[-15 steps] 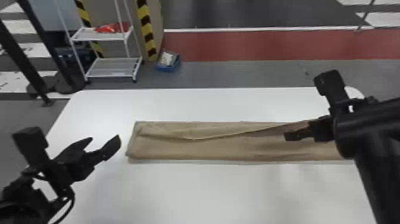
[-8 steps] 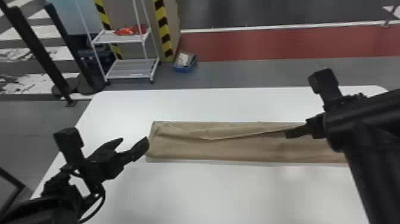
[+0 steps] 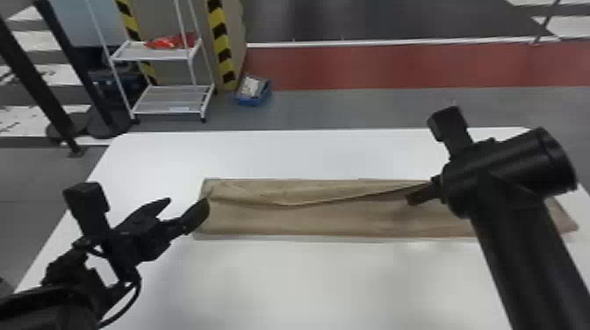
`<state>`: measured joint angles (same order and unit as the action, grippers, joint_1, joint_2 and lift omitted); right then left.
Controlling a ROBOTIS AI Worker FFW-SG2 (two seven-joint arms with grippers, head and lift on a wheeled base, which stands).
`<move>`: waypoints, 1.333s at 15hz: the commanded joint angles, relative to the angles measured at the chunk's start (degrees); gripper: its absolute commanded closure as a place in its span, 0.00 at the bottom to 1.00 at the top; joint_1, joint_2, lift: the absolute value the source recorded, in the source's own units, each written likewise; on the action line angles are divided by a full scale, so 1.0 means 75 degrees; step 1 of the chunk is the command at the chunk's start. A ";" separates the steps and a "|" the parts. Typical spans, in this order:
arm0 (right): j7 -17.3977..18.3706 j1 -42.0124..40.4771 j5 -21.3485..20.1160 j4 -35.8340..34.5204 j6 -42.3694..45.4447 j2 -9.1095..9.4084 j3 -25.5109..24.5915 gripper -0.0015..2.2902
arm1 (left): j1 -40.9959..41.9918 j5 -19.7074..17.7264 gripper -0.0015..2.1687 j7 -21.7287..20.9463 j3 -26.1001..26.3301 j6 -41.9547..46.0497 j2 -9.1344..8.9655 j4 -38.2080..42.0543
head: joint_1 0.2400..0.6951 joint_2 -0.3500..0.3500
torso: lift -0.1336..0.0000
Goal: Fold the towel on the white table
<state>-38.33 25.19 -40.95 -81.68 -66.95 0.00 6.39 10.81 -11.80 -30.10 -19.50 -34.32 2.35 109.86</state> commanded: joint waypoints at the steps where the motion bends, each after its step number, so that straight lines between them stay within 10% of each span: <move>1: 0.0516 0.0134 -0.0047 0.0461 0.0330 0.0007 -0.0043 0.04 | -0.0012 -0.0021 0.01 -0.0018 0.0104 0.0058 0.0038 -0.0046 | 1.00 0.58 | 0.06; 7: 0.2227 0.0145 0.0597 0.0847 0.1244 0.0007 -0.0687 0.04 | -0.0293 -0.0138 0.01 0.0005 0.0643 0.0245 0.0366 -0.0328 | 1.00 0.45 | 0.06; 20: 0.1852 0.0110 0.1757 0.1410 0.3635 0.0007 -0.1449 0.04 | -0.0445 -0.0162 0.01 0.0005 0.0772 0.0573 0.0495 -0.0761 | 1.00 0.50 | 0.06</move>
<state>-24.44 25.74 -27.71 -71.95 -40.92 0.00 -3.98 7.67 -13.02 -30.09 -13.98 -30.09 5.99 104.41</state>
